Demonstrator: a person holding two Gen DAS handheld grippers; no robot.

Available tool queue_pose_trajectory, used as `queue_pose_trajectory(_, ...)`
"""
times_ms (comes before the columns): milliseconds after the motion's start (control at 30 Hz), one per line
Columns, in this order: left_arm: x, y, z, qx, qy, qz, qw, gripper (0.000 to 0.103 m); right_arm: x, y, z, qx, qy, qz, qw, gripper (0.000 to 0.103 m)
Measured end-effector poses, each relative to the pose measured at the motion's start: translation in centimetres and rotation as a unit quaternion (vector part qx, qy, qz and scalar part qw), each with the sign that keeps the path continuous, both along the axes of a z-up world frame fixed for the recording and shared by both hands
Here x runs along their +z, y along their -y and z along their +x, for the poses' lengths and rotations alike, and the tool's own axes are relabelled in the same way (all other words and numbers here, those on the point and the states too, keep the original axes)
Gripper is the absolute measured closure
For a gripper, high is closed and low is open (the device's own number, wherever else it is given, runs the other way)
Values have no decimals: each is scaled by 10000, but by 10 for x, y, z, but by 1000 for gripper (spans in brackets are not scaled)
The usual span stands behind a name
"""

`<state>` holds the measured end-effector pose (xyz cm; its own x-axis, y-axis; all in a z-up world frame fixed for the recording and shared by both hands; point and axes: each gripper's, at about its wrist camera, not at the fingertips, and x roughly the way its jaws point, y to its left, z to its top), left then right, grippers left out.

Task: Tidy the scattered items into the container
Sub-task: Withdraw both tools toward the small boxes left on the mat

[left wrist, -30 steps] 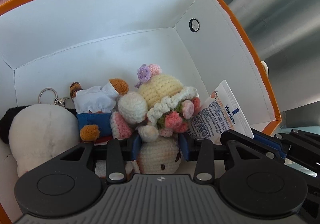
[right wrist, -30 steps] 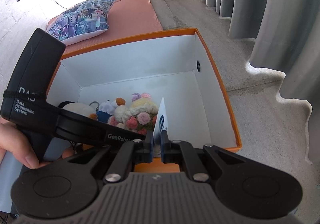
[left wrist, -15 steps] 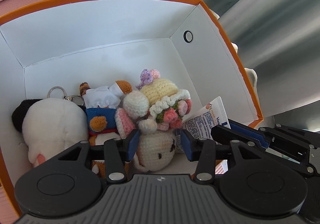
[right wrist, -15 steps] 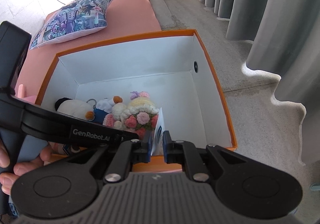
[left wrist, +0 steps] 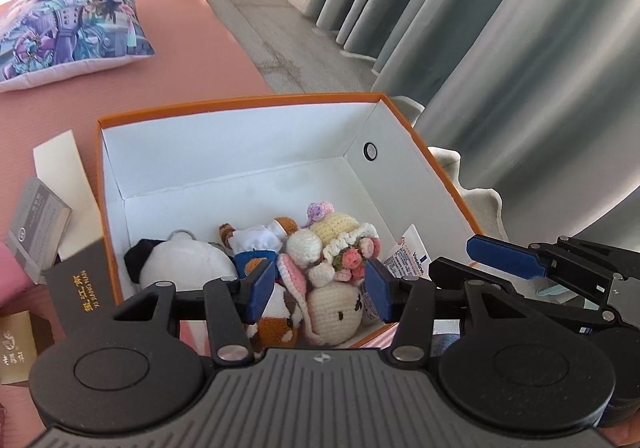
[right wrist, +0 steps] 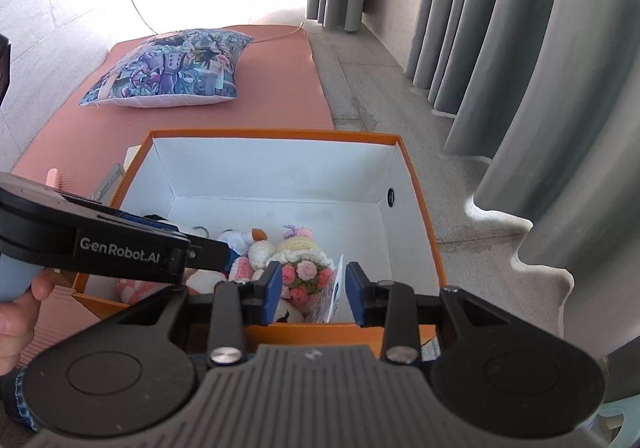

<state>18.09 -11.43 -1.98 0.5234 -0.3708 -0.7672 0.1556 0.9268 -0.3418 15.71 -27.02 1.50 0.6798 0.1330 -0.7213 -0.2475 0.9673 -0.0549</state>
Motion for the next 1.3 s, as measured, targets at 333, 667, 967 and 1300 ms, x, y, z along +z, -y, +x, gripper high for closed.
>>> queue_pose_trajectory(333, 10, -37, -33, 261, 487, 203, 9983, 45, 8, -38, -24, 102, 469, 278, 9985, 62)
queue_pose_trajectory(667, 7, -91, -65, 717, 706, 539, 9935, 45, 13, -93, -35, 707, 806, 392, 9935, 55)
queue_pose_trajectory(967, -1, -129, -78, 943, 646, 824, 9900, 45, 4, -137, -38, 1121, 690, 491, 9901, 55)
queue_pose_trajectory(1300, -8, -177, -95, 1341, 407, 793, 9869, 45, -5, -178, -39, 1596, 640, 279, 9847, 55)
